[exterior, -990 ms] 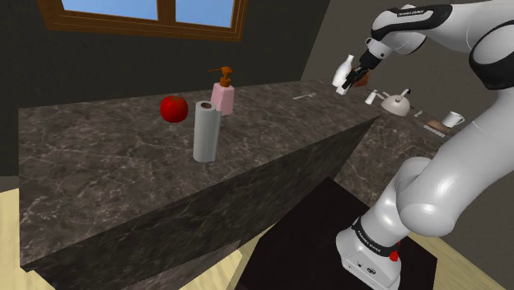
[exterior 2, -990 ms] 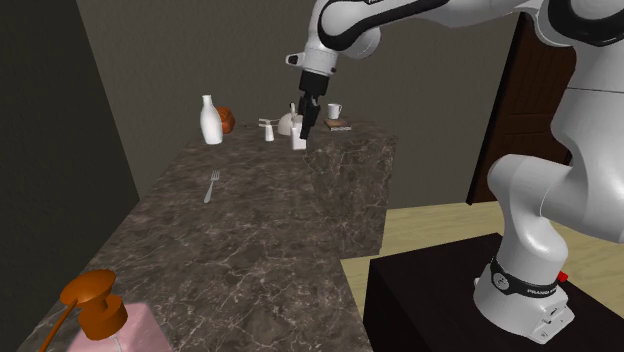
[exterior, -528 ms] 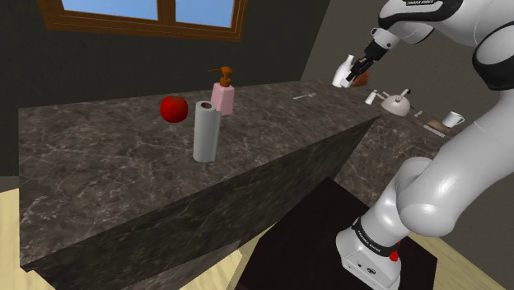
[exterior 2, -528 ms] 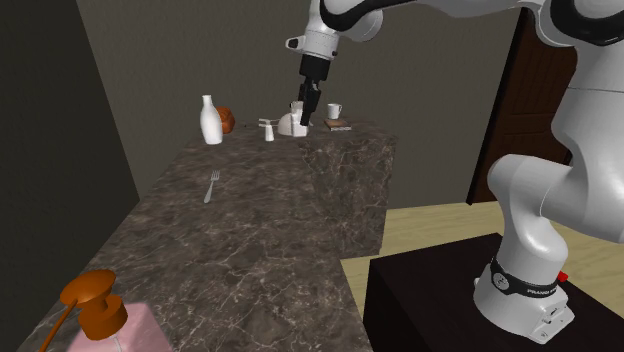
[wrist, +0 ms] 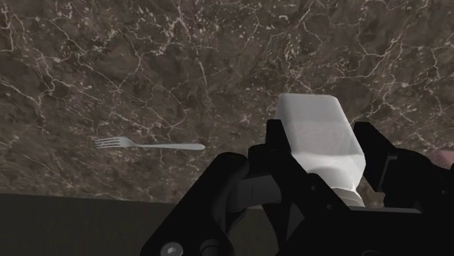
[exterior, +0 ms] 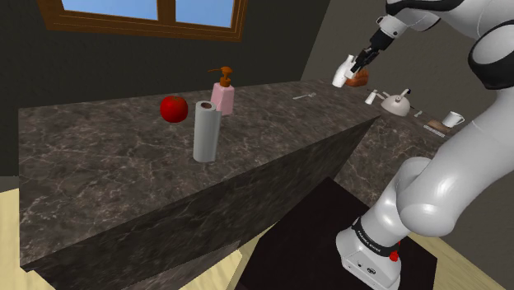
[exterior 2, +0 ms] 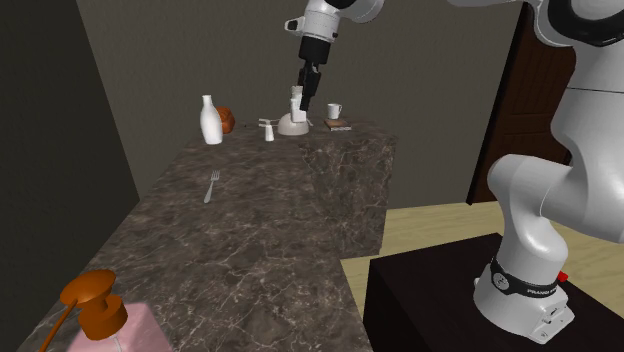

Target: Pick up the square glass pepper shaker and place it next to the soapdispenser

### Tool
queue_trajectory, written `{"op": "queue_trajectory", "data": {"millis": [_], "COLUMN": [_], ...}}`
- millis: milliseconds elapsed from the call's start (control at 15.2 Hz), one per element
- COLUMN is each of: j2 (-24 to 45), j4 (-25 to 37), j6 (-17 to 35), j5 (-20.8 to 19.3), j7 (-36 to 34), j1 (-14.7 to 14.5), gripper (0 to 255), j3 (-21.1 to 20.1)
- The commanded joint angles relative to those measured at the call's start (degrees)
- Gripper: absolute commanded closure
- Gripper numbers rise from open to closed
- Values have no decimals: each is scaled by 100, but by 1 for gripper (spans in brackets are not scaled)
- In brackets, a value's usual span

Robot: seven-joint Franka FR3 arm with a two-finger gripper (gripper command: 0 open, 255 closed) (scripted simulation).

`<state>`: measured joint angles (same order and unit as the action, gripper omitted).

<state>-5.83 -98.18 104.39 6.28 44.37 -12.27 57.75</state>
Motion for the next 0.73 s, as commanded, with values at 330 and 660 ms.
{"op": "queue_trajectory", "data": {"millis": [330, 660], "j2": [-393, -440], "j4": [-306, -437], "j6": [173, 315], "j5": [-446, -571], "j7": [-1056, -1778], "j1": [-250, -470], "gripper": [255, 255], "j3": [-740, -1219]}}
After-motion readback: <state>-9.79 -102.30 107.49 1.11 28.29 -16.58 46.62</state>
